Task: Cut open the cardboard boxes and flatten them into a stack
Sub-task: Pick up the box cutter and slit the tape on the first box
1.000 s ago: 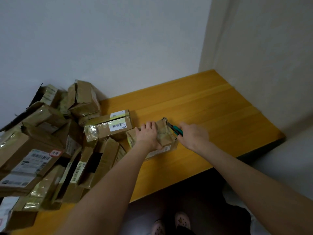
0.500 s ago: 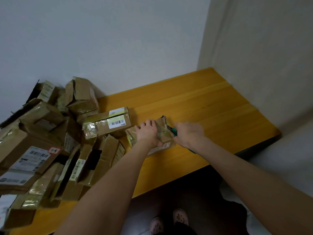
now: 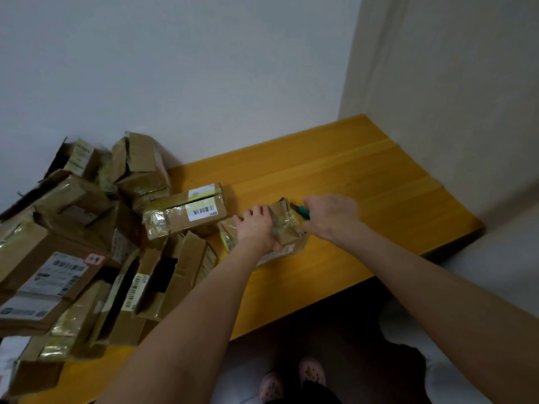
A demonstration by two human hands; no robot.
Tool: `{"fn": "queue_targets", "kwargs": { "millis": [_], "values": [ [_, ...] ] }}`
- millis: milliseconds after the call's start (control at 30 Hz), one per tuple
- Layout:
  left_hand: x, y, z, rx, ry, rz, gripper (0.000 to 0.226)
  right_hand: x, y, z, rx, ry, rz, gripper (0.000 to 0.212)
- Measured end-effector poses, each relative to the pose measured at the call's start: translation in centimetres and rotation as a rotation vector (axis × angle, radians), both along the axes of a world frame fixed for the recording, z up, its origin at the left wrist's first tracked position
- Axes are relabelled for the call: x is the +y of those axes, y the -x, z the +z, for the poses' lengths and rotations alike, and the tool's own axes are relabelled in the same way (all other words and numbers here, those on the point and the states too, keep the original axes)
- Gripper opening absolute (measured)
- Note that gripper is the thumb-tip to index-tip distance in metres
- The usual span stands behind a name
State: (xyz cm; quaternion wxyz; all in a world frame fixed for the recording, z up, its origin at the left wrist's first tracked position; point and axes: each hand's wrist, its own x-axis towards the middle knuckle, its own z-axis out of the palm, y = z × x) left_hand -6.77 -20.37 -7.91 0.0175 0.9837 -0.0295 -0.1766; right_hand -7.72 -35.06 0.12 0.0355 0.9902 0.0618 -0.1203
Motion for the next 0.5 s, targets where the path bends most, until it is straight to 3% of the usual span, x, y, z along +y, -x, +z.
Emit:
{"fn": "queue_targets", "kwargs": {
  "millis": [333, 500],
  "values": [
    [0.0, -0.1, 0.0, -0.001, -0.007, -0.006, 0.107, 1.0, 0.0, -1.3, 0.001, 0.051, 0.032, 0.008],
    [-0.1, 0.2, 0.0, -0.007, -0.009, -0.014, 0.105, 1.9, -0.2, -1.6, 0.099, 0.127, 0.023, 0.018]
  ]
}}
